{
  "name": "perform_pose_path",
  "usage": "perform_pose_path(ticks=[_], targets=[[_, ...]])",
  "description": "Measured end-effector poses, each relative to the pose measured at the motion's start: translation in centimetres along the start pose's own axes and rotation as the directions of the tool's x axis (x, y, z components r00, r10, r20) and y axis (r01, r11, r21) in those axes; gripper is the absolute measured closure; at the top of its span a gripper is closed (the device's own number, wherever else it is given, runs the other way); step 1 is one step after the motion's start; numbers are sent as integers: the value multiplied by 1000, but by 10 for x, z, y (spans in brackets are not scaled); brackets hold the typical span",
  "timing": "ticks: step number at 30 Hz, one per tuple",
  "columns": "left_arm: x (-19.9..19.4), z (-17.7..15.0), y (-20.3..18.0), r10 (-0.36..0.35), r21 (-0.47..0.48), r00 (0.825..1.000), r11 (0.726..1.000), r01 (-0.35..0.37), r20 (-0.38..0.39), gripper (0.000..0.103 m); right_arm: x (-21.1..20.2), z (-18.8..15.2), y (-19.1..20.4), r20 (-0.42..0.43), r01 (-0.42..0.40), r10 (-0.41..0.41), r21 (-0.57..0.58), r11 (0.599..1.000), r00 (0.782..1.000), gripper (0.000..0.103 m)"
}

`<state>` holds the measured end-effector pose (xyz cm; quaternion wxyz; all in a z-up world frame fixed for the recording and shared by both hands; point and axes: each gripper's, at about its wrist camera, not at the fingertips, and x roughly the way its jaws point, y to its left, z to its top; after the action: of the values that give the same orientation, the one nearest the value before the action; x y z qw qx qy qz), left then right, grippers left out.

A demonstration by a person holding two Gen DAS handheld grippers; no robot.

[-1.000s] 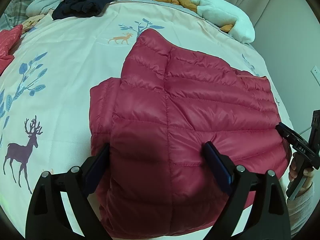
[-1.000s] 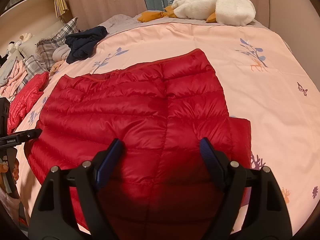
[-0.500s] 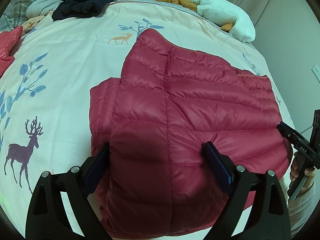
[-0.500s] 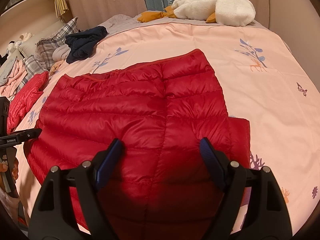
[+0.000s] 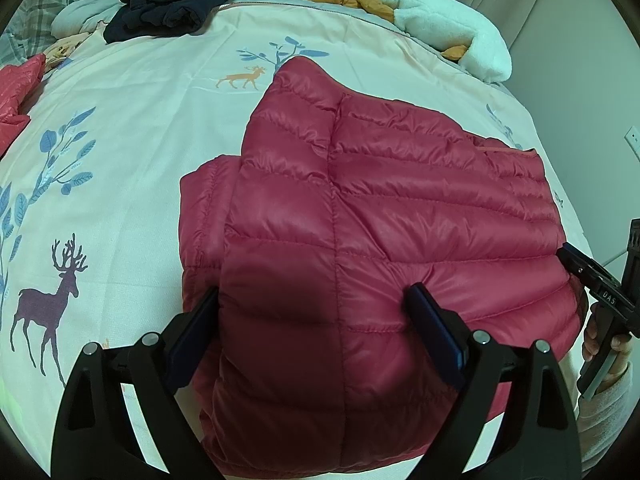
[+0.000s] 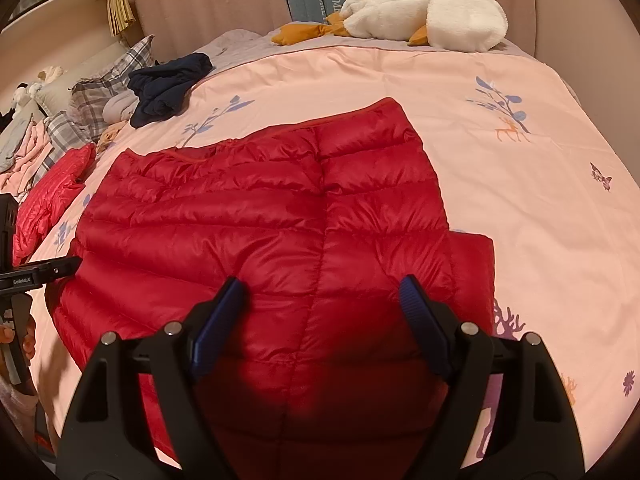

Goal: Fold large clothes
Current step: 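Press the folded jacket flat with both tools, then smooth the folded red jacket with both open tools resting on it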

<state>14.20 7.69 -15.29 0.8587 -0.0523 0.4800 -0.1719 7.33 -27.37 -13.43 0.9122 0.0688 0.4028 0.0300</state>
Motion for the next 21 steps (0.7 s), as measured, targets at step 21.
perform_pose_path(ticks=[21], targets=[[1,0,0,6,6,1000,1000,-6,-3,10,-1,0,-8,0,14,-14,3,1000,1000,19]])
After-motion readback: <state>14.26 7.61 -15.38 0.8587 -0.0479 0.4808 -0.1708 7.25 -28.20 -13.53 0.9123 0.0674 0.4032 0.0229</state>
